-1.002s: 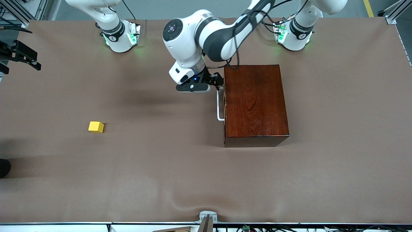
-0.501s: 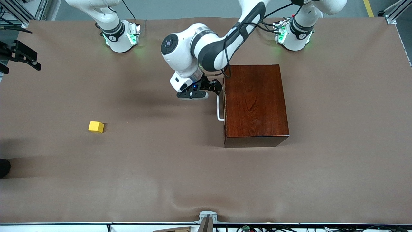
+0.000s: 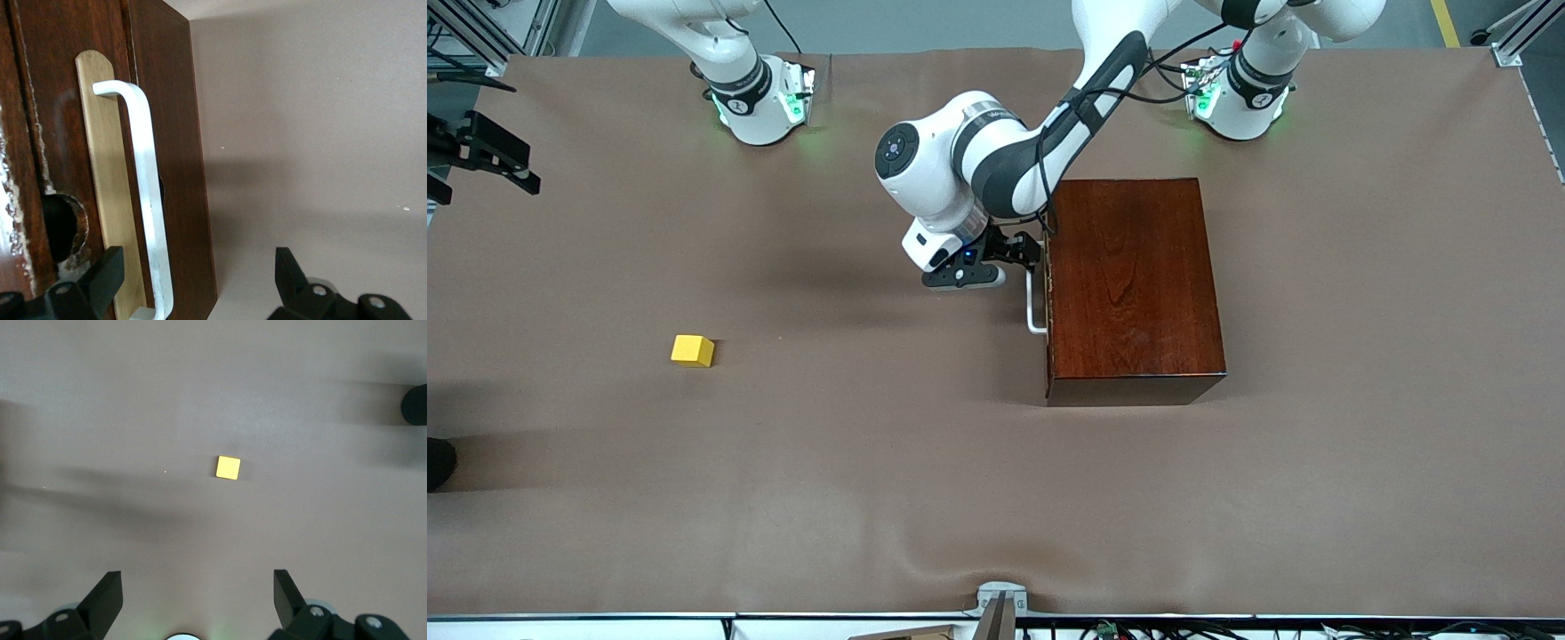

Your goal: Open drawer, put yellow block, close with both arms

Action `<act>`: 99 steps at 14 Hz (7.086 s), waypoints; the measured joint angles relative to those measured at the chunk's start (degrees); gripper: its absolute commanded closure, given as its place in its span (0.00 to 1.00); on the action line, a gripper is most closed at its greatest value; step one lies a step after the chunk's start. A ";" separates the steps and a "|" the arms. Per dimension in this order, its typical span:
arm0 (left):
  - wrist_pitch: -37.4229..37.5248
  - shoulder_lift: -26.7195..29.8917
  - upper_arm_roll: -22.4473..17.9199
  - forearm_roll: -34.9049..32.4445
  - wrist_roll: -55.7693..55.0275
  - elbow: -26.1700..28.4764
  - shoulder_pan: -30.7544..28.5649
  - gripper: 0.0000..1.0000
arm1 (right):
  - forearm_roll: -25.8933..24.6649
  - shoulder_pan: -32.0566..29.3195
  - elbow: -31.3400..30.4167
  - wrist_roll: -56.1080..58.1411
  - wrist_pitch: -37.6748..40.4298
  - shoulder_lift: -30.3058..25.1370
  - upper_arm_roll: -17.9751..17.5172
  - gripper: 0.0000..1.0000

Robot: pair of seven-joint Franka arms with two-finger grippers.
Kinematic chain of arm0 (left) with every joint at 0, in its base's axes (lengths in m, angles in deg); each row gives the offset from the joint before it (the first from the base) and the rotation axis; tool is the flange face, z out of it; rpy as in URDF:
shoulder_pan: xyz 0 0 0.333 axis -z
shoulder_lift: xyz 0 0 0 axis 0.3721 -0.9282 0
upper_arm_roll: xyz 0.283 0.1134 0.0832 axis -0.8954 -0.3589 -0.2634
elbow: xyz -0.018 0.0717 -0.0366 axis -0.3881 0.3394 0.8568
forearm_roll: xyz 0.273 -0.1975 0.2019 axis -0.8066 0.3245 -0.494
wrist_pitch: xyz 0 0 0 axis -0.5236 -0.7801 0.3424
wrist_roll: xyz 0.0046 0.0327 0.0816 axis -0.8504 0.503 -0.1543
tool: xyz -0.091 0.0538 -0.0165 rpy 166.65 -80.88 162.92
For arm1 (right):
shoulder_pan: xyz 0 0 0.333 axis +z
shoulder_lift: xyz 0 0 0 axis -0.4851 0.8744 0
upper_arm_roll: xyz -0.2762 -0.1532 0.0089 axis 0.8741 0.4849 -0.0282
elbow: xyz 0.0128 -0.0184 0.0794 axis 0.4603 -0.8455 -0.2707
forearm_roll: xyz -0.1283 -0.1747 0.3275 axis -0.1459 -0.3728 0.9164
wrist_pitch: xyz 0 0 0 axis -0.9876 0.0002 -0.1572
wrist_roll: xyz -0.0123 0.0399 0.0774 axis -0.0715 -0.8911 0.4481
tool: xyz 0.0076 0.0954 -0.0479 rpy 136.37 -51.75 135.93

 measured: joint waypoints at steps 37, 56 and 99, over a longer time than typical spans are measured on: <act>-5.17 -2.76 -0.50 -0.01 -9.10 0.03 0.26 0.00 | 0.00 0.00 0.00 0.01 0.02 0.00 -0.05 0.00; -12.77 -3.59 0.61 1.93 -10.23 -1.65 1.27 0.00 | 0.00 0.00 0.00 0.03 0.20 0.01 -0.09 0.00; -16.42 -5.65 0.62 6.00 -10.96 -5.78 1.35 0.00 | 0.00 0.00 0.00 0.03 0.21 0.01 -0.06 0.00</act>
